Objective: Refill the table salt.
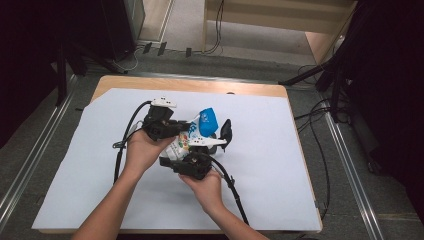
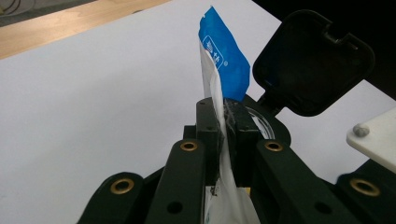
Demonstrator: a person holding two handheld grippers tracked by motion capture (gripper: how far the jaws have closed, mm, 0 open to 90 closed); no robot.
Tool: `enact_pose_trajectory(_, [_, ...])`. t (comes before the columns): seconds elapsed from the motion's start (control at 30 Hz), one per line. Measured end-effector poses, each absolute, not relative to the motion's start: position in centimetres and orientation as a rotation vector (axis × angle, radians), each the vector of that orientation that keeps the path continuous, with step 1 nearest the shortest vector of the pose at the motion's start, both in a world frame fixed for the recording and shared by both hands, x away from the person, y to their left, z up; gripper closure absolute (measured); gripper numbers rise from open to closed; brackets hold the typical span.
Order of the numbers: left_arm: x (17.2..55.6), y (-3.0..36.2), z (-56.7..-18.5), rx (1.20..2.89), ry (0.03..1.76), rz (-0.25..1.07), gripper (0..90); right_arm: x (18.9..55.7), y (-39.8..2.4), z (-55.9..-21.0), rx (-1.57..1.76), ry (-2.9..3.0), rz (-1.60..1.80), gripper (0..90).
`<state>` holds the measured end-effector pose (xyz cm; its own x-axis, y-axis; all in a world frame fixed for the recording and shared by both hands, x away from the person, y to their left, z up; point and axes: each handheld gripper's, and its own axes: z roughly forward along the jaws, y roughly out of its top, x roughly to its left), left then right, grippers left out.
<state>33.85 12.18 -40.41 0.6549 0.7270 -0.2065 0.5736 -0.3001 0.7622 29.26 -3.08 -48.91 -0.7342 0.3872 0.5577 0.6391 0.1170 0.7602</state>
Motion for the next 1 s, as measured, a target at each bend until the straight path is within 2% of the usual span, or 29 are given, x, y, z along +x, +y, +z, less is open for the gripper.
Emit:
enact_pose_trajectory(0.47, [34.03, 12.04, -40.56, 2.000, 1.015, 0.215, 86.7, 28.96, -3.14, -48.88, -1.019, -2.246, -1.658, 63.9])
enact_pose_trajectory(1.0, [33.94, 11.76, -40.65, 2.007, 1.002, 0.208, 85.0, 28.97, -3.44, -49.07, -1.025, -2.223, -1.664, 68.7])
